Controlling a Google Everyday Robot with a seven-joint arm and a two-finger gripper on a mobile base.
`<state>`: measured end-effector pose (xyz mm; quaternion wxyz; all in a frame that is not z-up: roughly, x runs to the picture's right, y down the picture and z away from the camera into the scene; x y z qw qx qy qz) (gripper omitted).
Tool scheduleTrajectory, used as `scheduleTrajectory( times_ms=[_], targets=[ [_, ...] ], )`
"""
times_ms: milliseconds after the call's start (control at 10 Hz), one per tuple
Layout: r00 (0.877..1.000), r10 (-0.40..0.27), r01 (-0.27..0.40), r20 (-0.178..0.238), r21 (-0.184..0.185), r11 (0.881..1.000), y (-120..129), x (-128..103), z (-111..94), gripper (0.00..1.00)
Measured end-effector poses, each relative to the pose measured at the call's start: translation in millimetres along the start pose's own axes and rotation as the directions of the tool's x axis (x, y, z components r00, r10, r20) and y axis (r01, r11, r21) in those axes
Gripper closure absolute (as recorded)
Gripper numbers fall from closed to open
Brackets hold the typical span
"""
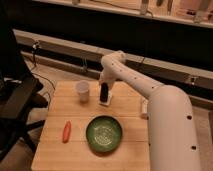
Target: Place the eraser on the white sponge
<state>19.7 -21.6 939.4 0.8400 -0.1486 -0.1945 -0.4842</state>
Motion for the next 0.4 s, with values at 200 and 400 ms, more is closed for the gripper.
scheduleTrajectory(
  times_ms=[200, 400],
  targets=[
    [1.000, 0.000, 0.000, -0.002, 0.011, 1.000, 0.7, 3.0, -5.1, 0.50],
    [1.000, -0.007, 0.007, 0.001, 0.008, 1.000, -2.1, 1.0, -1.1, 0.54]
  ],
)
